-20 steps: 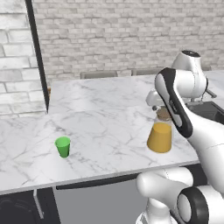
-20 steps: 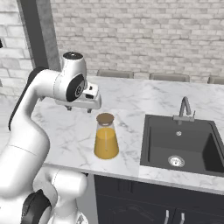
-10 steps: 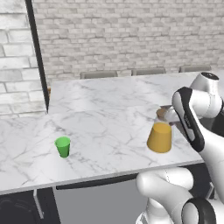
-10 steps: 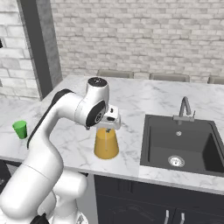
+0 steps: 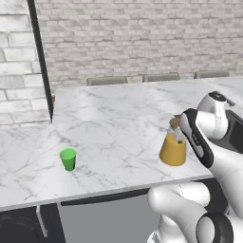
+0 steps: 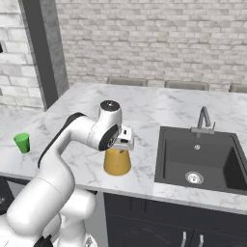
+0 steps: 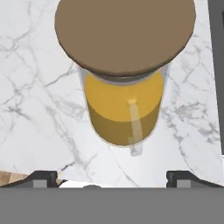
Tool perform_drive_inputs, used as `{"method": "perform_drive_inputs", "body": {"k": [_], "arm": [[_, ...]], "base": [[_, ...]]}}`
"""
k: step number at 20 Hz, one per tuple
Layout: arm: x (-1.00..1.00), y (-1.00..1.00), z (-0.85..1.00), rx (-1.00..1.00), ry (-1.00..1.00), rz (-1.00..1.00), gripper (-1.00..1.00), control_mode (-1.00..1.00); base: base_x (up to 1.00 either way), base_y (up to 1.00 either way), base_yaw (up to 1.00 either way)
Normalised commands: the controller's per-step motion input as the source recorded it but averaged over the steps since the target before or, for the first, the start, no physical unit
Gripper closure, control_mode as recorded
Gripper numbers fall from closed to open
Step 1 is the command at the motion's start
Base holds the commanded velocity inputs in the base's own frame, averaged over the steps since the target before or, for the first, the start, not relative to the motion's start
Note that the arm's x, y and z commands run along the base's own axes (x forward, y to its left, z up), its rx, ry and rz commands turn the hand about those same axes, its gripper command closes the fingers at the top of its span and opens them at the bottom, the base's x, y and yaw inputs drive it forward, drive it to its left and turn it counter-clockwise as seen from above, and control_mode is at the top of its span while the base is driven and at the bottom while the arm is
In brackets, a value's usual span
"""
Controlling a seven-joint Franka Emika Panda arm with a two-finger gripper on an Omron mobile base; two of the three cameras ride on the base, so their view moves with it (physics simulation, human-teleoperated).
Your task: Place the pitcher and cup on the dining counter for serving.
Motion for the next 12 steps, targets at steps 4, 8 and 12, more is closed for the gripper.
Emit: {"method": "perform_drive_inputs", "body": {"k": [4, 8, 12], "arm": [[0.17, -0.07, -0.41, 0.00, 0.00, 0.00, -1.00, -1.00], [0.21, -0.07, -0.36, 0.01, 0.00, 0.00, -1.00, -1.00], [0.21, -0.08, -0.29, 0.06, 0.00, 0.00, -1.00, -1.00]], "base": [[0.00, 0.00, 0.00], [0.00, 0.00, 0.00], [0.00, 0.00, 0.00]]}}
